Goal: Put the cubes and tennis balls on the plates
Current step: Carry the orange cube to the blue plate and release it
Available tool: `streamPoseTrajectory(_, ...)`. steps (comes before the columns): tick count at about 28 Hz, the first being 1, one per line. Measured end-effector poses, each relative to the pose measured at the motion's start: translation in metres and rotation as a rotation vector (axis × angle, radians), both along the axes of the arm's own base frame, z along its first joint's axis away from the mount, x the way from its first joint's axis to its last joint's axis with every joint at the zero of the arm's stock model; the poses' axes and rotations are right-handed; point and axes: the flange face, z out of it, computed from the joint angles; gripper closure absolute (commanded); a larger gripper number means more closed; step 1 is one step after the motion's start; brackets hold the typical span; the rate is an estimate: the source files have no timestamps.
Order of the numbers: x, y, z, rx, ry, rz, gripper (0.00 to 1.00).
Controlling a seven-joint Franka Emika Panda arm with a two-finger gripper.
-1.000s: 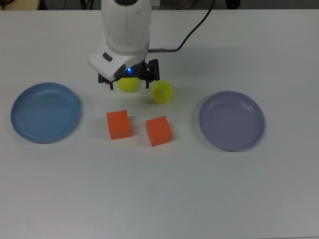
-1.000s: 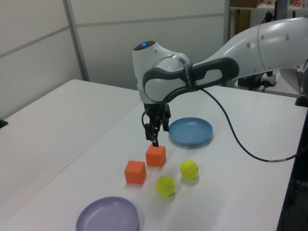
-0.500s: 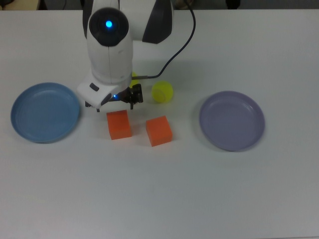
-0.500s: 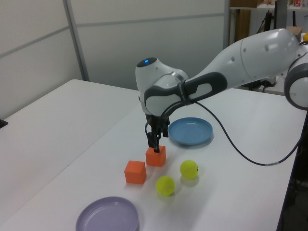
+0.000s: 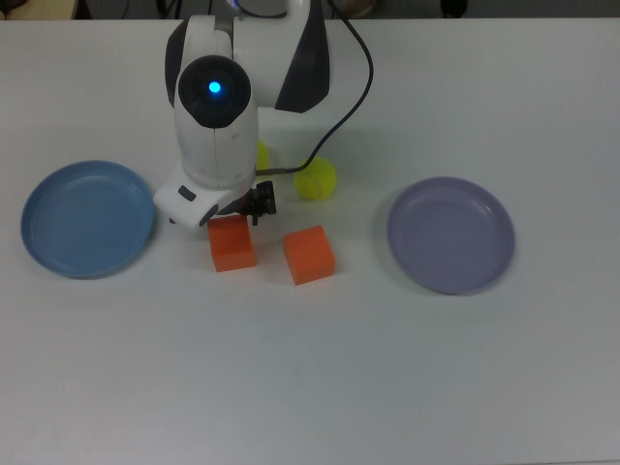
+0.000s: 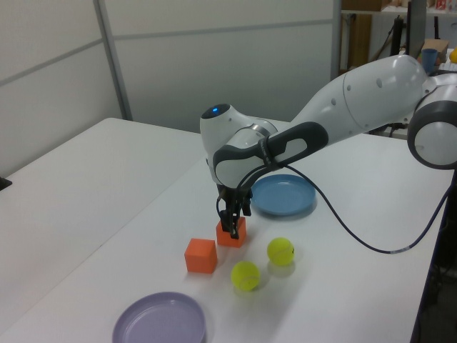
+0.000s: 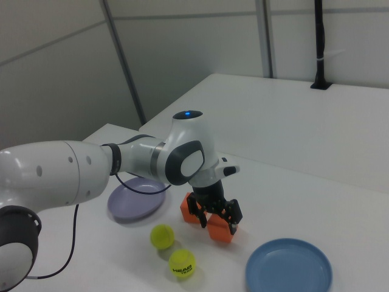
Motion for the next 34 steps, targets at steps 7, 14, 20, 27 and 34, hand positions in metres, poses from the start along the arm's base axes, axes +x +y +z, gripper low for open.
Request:
streamPoseTrajectory(7,0.009,-0.004,-0.007,0.016,-0.059,-0.007,0.67)
streamPoseTrajectory(14,0.011,-0.003,-0.002,0.018,-0.070,-0.007,0.85)
streamPoseTrajectory(20,0.004,-0.029,0.044,0.011,-0.057,-0.034,0.84)
streamPoseTrajectory(27,-0.017,-0.114,0.091,0.015,-0.058,-0.120,0.82)
streamPoseTrajectory(34,-0.031,-0.186,0.074,0.016,-0.028,-0.154,0.74)
